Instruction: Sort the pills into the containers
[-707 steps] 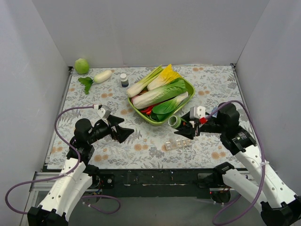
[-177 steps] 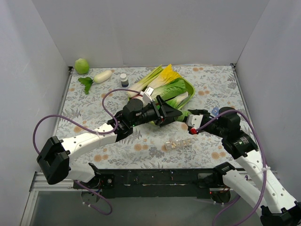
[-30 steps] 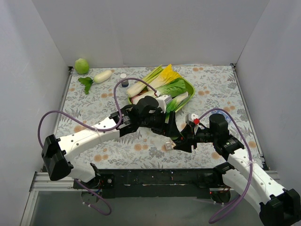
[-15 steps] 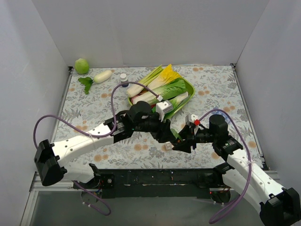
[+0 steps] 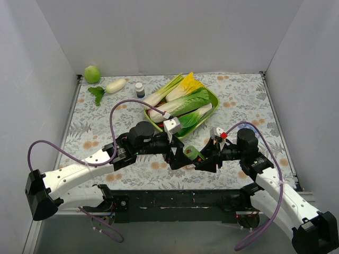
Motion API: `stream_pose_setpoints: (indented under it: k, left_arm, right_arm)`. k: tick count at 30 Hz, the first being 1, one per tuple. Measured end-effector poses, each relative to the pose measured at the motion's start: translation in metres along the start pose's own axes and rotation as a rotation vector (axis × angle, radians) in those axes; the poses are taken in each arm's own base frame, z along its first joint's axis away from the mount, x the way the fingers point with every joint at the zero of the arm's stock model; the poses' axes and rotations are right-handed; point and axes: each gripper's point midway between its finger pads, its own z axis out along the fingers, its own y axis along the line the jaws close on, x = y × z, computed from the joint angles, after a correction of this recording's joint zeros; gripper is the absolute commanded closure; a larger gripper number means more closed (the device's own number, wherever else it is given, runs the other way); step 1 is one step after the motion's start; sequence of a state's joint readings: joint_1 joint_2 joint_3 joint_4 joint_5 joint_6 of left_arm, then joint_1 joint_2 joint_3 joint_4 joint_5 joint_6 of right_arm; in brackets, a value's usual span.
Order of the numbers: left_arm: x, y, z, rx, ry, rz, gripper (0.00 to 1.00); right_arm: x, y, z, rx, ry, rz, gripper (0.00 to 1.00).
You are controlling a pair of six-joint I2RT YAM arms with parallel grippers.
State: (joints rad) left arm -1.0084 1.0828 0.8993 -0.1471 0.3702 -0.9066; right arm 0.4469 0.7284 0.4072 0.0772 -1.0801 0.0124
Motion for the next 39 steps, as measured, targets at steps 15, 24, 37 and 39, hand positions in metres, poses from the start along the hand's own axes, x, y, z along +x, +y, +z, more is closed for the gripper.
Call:
stream_pose_setpoints:
  k: [15, 24, 37, 39]
  left_arm:
    - [0.036, 0.007, 0.031, 0.024, 0.132, -0.155, 0.7]
    - [0.03, 0.003, 0.03, 0.031, 0.115, -0.18, 0.22]
    - [0.01, 0.001, 0.029, 0.044, 0.044, -0.207, 1.0]
    - [0.01, 0.002, 0.029, 0.044, 0.045, -0.21, 1.0]
  right_arm:
    - [0.002, -0.001, 0.0, 0.011, 0.005, 0.014, 0.99]
    - [0.002, 0.0, -0.001, 0.007, 0.006, 0.015, 0.99]
    - [0.003, 0.002, -0.001, -0.004, 0.009, 0.02, 0.99]
    - [0.004, 0.002, -0.001, -0.005, 0.011, 0.019, 0.88]
